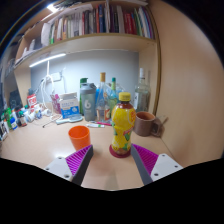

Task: Pour water

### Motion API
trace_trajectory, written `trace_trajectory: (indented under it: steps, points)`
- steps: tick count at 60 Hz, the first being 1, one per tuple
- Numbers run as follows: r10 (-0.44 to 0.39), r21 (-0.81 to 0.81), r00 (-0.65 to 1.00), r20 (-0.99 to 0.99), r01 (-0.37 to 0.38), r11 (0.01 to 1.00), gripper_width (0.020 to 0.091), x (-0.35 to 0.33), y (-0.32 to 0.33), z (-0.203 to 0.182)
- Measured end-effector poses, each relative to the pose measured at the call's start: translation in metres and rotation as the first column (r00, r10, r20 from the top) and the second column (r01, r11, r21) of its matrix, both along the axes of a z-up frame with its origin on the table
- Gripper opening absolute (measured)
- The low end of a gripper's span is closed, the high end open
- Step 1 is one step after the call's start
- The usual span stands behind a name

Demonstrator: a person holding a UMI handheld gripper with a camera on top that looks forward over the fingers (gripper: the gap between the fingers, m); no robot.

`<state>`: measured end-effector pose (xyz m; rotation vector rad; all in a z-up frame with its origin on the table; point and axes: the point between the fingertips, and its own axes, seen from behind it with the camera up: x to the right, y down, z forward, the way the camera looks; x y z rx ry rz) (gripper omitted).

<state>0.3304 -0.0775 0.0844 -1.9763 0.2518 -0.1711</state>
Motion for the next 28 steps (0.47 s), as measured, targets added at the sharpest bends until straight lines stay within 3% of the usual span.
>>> trace_trajectory:
  steps: [10,28]
  points:
    - [-0.031,0.009,0.999,0.034,0.03,0.999,0.0845,-0.034,-0.066,0.051]
    - [0.01,0.038,0.998,0.063,-0.012,0.999,0.0841,-0.127,-0.178,0.137]
